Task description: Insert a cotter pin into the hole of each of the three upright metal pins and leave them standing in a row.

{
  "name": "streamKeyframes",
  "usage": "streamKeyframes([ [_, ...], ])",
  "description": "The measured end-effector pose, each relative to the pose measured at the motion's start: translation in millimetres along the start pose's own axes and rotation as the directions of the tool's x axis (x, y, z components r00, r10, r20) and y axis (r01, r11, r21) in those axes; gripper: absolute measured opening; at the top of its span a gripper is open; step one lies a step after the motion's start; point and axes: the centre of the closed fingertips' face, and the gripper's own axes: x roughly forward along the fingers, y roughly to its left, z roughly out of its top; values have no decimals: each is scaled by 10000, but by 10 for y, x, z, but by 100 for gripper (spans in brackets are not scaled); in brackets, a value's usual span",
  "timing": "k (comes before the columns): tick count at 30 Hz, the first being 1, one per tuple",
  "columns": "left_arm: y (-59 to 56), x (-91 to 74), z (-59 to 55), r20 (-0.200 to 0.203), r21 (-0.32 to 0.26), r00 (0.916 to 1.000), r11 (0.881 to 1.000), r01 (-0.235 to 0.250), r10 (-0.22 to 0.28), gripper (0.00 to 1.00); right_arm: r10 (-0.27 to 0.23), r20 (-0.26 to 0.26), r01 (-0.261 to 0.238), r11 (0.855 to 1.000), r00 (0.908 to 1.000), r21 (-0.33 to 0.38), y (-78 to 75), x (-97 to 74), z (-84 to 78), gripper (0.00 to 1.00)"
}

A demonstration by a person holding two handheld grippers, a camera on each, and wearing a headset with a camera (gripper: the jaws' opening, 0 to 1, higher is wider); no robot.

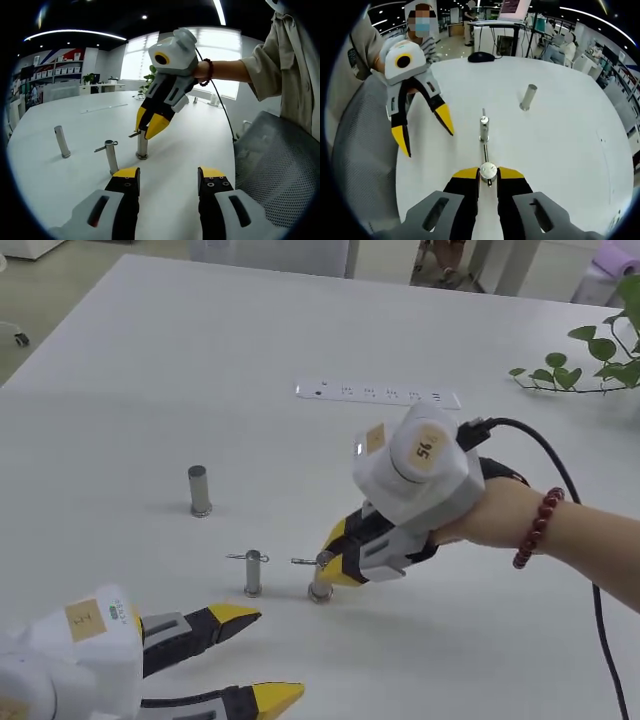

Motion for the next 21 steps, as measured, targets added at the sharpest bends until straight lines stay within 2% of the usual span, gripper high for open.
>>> streamKeyframes([
  [14, -6, -1, -3, -20, 21, 10000, 10000, 21, -21, 45, 227, -67, -226, 9997, 9997, 89, -10, 26, -5, 13],
  [21, 1, -6, -6, -53, 63, 10000, 10000, -16, 17, 45, 431, -30, -431, 9990, 9991, -69, 37, 41, 2, 14],
])
